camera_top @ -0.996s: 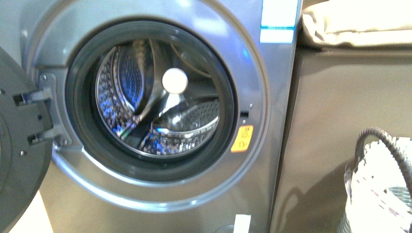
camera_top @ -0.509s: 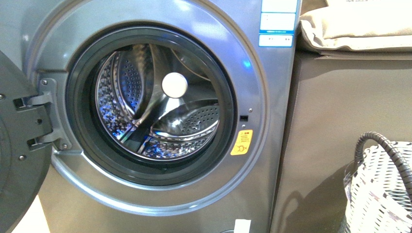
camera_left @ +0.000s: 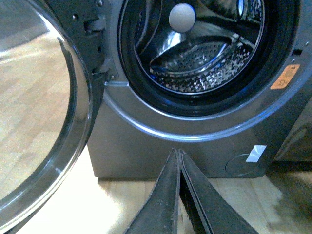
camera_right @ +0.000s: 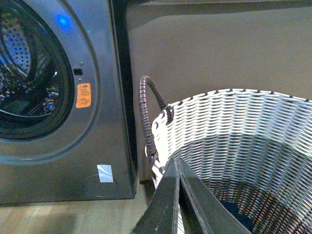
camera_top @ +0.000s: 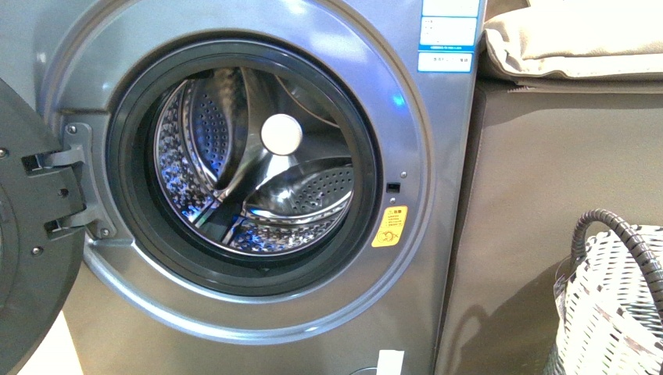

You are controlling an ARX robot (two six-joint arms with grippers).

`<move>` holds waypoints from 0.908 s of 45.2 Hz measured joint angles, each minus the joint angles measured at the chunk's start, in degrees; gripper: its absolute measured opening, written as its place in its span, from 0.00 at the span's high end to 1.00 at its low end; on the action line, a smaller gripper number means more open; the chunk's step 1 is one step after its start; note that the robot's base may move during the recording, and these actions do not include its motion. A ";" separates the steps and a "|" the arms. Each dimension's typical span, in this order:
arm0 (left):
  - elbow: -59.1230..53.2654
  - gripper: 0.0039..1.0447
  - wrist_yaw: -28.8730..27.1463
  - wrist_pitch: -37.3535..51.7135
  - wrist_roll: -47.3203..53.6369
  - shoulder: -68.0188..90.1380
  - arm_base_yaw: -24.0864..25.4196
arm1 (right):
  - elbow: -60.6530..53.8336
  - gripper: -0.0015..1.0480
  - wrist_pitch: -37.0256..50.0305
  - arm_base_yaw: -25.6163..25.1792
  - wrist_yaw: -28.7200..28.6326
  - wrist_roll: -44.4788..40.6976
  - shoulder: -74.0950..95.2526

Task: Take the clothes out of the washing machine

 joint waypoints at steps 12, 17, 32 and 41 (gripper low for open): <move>0.00 0.97 0.00 -0.33 0.00 -1.53 0.00 | 0.00 0.98 0.00 0.00 -0.02 0.00 -0.02; 0.00 0.97 -0.02 -0.33 0.00 -1.53 0.00 | 0.00 0.98 0.00 0.00 -0.02 0.00 -0.02; 0.00 0.62 0.00 -0.33 -0.04 -1.53 0.00 | 0.00 0.58 0.00 0.00 -0.02 -0.07 -0.02; 0.00 0.19 0.00 -0.33 -0.02 -1.53 0.00 | 0.00 0.16 0.00 0.00 -0.02 -0.07 -0.02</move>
